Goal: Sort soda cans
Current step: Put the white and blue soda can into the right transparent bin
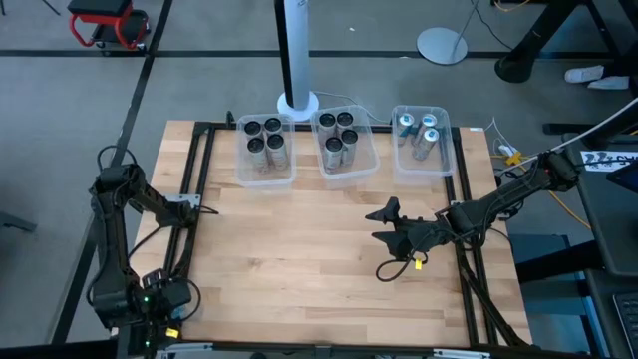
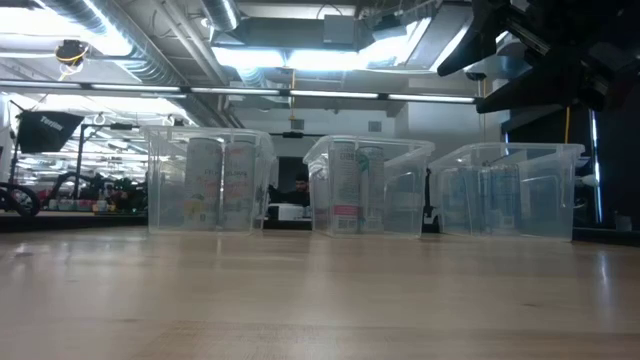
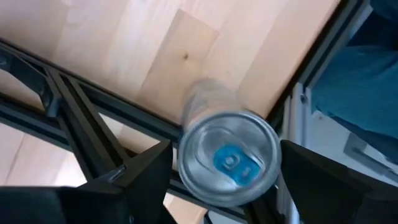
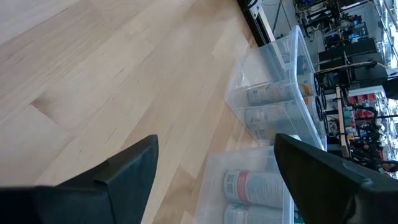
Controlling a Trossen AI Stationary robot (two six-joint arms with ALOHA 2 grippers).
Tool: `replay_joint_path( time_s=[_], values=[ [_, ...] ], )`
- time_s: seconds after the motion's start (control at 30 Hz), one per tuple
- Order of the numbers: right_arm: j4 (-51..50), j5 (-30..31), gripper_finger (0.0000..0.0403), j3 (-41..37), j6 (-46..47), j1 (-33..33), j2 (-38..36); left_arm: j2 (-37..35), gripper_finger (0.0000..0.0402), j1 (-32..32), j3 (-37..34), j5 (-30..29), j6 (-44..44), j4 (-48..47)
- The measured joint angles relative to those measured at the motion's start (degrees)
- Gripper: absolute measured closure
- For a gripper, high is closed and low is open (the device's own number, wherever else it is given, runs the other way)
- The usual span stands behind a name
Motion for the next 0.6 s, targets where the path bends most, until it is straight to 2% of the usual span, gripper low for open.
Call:
replay_joint_path(
  time_s=[0.43,0.6],
  values=[
    [-0.02,-0.07,0.0084,-0.01,0.09,0.00,0.00,0.00,0.0122,0.02,-5.28,-0.04,0.85,4.04],
    [-0.01,-1.57,0.0084,-0.02,0.40,0.00,0.00,-0.15,0.0158,0.60,-6.04,-0.04,0.65,4.68]
  ],
)
